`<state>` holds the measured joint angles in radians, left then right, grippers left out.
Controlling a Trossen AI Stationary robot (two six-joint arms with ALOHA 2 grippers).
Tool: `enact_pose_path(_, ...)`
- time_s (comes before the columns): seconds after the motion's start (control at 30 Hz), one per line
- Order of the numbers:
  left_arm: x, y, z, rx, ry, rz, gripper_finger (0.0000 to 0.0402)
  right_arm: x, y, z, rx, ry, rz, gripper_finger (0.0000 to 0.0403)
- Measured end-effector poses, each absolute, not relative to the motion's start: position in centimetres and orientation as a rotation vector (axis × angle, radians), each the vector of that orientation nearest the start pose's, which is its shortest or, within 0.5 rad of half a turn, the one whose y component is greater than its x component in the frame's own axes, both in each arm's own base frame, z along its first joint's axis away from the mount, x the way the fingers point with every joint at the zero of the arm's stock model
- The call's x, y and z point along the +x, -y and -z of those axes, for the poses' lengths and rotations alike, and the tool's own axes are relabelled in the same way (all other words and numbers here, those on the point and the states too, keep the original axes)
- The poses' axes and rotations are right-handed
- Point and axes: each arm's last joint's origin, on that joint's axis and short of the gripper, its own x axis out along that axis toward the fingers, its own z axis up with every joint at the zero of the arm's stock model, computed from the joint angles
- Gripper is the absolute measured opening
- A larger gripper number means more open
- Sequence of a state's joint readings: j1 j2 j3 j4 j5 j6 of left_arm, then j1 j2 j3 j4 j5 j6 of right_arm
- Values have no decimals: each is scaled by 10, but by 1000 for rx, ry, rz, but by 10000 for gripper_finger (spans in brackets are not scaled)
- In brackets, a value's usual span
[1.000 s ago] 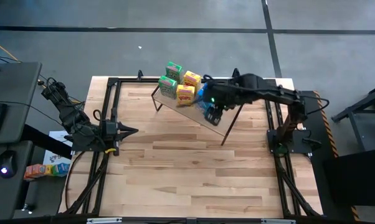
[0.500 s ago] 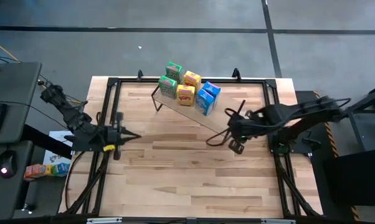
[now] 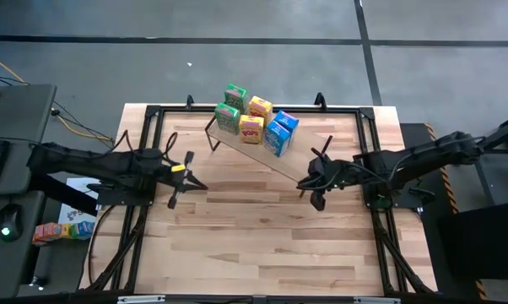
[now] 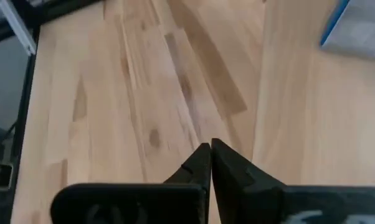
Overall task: Stack cereal on shelf
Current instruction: Return to Home Position
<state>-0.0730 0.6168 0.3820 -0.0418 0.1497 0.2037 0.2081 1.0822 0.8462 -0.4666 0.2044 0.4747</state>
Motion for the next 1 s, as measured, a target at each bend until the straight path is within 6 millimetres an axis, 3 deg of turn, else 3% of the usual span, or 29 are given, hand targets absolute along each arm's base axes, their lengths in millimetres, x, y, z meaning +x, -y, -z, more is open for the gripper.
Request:
enact_pose_path(0.1, 148, 11, -217, 163, -296, 233, 0, 211, -39, -257, 328, -695, 146, 1)
enact_pose_path(0.23, 144, 11, -209, 115, -259, 242, 0, 195, -39, -251, 388, -674, 143, 0)
enact_pose_path(0.37, 140, 13, -205, 95, -208, 269, 0, 181, -44, -269, 358, -513, 69, 0)
enact_pose_path(0.53, 137, 13, -208, 85, -166, 266, 0, 165, -54, -291, 187, -315, -6, 0)
enact_pose_path(0.67, 134, 12, -206, 114, -192, 263, 0, 155, -57, -297, 114, -276, 10, 0)
enact_pose_path(1.0, 128, 3, -201, 96, -209, 286, 0, 144, -66, -298, 121, -263, 6, 0)
